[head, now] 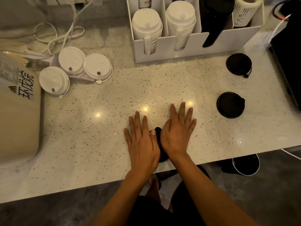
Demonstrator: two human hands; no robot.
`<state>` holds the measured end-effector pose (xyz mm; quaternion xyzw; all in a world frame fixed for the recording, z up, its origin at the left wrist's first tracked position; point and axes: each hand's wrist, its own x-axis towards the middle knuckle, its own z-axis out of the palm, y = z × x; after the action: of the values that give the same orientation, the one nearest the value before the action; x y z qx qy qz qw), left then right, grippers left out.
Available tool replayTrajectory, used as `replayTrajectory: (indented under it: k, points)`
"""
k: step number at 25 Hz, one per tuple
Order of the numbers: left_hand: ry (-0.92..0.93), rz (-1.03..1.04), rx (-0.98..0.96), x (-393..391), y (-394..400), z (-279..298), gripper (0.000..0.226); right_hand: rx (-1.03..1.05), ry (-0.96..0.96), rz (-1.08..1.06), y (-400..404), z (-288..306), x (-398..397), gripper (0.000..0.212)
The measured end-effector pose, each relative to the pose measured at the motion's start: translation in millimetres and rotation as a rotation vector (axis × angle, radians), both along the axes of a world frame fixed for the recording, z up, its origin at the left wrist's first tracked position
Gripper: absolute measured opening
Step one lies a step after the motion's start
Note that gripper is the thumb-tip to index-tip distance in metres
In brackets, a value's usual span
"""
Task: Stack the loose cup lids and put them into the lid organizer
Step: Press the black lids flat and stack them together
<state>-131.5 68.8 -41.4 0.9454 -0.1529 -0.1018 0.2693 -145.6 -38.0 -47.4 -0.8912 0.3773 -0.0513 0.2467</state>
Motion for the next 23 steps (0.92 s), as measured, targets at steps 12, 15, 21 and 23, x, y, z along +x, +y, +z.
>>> replayTrajectory:
  k: [12,15,21,23]
  points:
    - [-0.038,0.023,0.050,-6,-2,-2,0.056,0.026,-0.071,0.000,-4,-4,-2,0.062]
    - [-0.045,0.011,0.055,-6,-3,-1,0.056,0.166,-0.162,-0.011,-8,-2,-8,0.054]
    - [-0.034,0.042,0.016,-9,-3,1,0.056,0.107,-0.066,0.226,7,5,-74,0.053]
    - [-0.024,0.050,-0.019,-8,-3,4,0.056,0.028,0.000,0.217,22,4,-93,0.055]
